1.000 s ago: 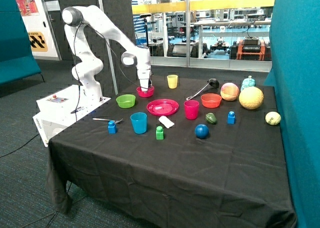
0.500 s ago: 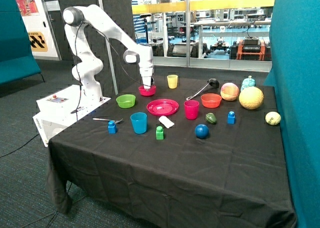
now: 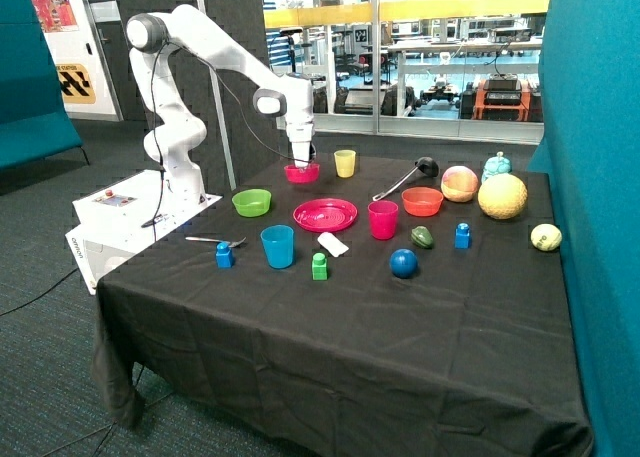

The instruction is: Place the bowl on the plate and the cup in the bowl matching the color

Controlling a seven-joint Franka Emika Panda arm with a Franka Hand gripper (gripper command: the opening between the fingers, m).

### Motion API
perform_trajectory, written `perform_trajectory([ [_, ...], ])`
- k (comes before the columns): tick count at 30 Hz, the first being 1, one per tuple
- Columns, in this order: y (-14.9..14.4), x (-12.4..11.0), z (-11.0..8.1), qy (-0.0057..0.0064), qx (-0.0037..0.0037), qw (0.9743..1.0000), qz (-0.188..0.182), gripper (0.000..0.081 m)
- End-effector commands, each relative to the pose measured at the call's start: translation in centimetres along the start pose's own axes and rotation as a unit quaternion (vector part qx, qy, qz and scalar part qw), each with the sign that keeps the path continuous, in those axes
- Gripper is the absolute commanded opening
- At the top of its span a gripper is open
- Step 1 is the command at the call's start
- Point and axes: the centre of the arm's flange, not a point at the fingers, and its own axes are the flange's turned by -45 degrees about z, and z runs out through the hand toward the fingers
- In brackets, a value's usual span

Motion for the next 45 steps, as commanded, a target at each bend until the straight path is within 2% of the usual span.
perform_trajectory([
  [1,2.8,1.8,-2.0,-0.0013,0.00065,0.9995,0.033,0.0000],
  [11,7.8,2.6,-2.7,-0.0013,0.00059,0.9965,0.084,0.0000],
  [15,9.6,2.5,-2.6,-0.0013,0.00055,0.9939,0.110,0.0000],
  [19,11.4,2.4,-2.4,-0.0013,0.00051,0.9896,0.144,0.0000],
  [23,13.0,2.0,-2.0,-0.0014,0.00046,0.9840,0.178,0.0000],
  [26,13.9,1.8,-1.6,-0.0014,0.00044,0.9816,0.191,0.0000],
  [38,16.2,2.2,-0.1,-0.0014,0.00042,0.9776,0.210,0.0000],
  [41,16.9,2.2,0.4,-0.0014,0.00040,0.9751,0.222,0.0000],
  [43,17.7,1.9,1.0,-0.0014,0.00037,0.9706,0.241,0.0000],
  [44,18.0,1.8,1.2,-0.0014,0.00036,0.9691,0.247,0.0000],
  [45,18.2,1.7,1.4,-0.0014,0.00036,0.9688,0.248,0.0000],
])
